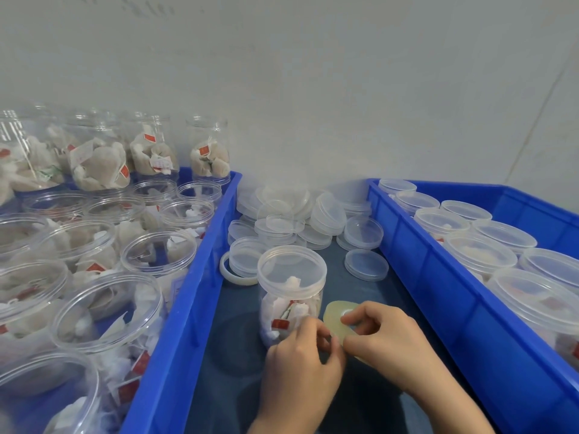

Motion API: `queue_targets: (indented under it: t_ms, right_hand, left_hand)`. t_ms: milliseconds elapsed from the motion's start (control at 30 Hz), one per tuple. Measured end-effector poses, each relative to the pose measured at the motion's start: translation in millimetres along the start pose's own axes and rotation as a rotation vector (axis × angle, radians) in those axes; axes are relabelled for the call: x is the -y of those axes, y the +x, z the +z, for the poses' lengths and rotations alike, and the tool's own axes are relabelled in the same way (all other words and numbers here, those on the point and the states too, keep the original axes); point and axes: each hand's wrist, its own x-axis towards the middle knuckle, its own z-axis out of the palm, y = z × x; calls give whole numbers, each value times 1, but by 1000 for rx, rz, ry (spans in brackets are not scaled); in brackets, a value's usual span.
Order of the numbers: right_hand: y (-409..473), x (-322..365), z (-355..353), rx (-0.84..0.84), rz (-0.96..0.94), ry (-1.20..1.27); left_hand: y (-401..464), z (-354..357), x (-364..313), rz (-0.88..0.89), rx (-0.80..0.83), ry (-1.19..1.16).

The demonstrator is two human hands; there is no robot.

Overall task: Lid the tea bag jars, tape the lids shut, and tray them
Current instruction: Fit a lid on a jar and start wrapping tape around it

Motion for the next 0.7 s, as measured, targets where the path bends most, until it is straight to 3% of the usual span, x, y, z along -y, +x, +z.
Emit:
queue_targets:
  t_ms: [500, 700]
  right_hand:
    - [-2, 2, -4, 32, -54, 60]
    - [-3, 4, -4, -4, -91, 31]
  left_hand:
    - [2, -4, -3, 116, -5, 174]
    - [1, -9, -9, 37, 54, 14]
